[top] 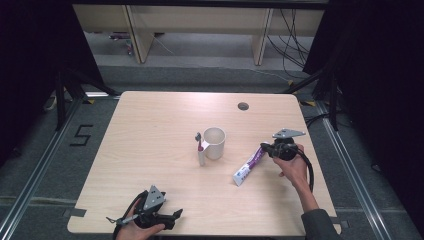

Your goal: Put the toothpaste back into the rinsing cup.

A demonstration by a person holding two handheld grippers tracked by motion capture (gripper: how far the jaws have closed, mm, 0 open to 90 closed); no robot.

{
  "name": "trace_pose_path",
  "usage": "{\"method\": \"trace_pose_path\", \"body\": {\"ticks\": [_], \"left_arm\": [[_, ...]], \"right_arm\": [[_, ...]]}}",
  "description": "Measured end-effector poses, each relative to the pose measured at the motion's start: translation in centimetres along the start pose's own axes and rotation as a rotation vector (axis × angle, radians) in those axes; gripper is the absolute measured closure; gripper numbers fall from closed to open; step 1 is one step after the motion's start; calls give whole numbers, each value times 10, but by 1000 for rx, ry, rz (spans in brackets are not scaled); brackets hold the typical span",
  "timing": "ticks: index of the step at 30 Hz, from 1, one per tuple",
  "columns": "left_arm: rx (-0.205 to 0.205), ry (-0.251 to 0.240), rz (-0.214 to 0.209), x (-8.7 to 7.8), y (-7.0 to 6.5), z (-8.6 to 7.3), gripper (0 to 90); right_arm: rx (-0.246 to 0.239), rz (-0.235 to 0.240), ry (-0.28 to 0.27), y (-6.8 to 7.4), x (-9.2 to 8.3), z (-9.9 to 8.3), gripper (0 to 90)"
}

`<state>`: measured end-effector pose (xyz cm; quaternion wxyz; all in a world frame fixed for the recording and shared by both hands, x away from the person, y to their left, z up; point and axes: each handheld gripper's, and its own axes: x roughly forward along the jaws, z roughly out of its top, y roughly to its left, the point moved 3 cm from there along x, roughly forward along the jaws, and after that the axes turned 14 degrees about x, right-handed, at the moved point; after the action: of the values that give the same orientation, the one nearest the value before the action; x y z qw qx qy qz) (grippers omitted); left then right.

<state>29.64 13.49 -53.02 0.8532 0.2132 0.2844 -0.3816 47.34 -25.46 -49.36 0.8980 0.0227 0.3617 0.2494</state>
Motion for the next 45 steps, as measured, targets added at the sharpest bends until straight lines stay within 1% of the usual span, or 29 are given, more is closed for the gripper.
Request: {"method": "trace_pose_path", "body": {"ticks": [1,2,4,5,7,11,12,13,14,19,20,21,22,23,24,25,26,27,28,29,31,32,34,35,40,42,43,44,45], "left_arm": [[2,2,0,0,0,0,180],[-4,-7,-1,1,-1,0,180],[7,11,-1,0,0,-1,180],[8,10,-3,1,-1,0,182],[5,-1,-9,1,-2,0,182],[10,0,-3,0,-3,1,183],[13,1,-5,-1,-3,1,183],[13,1,-5,-1,-3,1,183],[11,-5,-5,0,-3,1,183],[8,-1,-4,0,-3,1,183],[12,5,0,0,-3,1,183],[13,-3,-2,0,-3,1,183],[21,5,-1,0,-3,1,183],[16,4,-2,0,-3,1,184],[16,4,-2,0,-3,1,183],[12,-2,0,1,-3,1,184],[12,-2,0,1,-3,1,184],[10,-4,-3,1,-4,2,184],[-1,-15,-8,1,-5,2,184],[-2,-22,-10,2,-5,2,184],[-3,-15,-7,1,-5,2,184],[-5,-17,-7,1,-5,2,184],[-4,-15,-9,2,-6,2,184],[8,-6,-8,1,-5,2,184],[6,-4,-8,1,-5,2,184],[-3,-10,-10,2,-6,2,184],[6,-4,-10,1,-6,2,184],[19,6,-6,1,-4,1,184],[19,6,-6,1,-4,1,184]], "right_arm": [[-16,-3,-3,-1,3,2,900],[3,-4,19,2,10,3,900],[-38,-14,13,0,16,7,900],[-6,-12,28,2,19,6,900],[16,-25,42,2,24,7,900],[3,-46,78,-1,30,11,900],[-12,-50,51,-3,35,11,900],[28,-54,104,-2,33,10,900],[12,-64,108,-5,35,11,900],[22,-74,122,-8,36,10,900],[6,-73,84,-9,39,9,900],[19,-75,118,-10,32,6,900],[19,-75,118,-10,32,6,900],[-16,-69,106,-11,28,5,900],[-31,-75,128,-12,24,3,900],[-27,-78,98,-11,23,1,900],[-27,-78,98,-11,23,1,900],[0,-74,139,-10,15,-3,900],[-21,-81,130,-11,13,-4,900],[-7,-79,163,-10,8,-6,900],[-17,-79,165,-11,6,-7,900],[-28,-77,138,-12,6,-9,900],[-50,-81,184,-13,-1,-13,900],[-28,-75,172,-12,-1,-15,900],[-53,-75,192,-12,-11,-23,900],[-55,-58,194,-11,-15,-26,900],[-36,-59,196,-10,-18,-28,900],[22,-57,205,-5,-20,-31,900],[-27,-51,203,-9,-22,-31,900]]}}
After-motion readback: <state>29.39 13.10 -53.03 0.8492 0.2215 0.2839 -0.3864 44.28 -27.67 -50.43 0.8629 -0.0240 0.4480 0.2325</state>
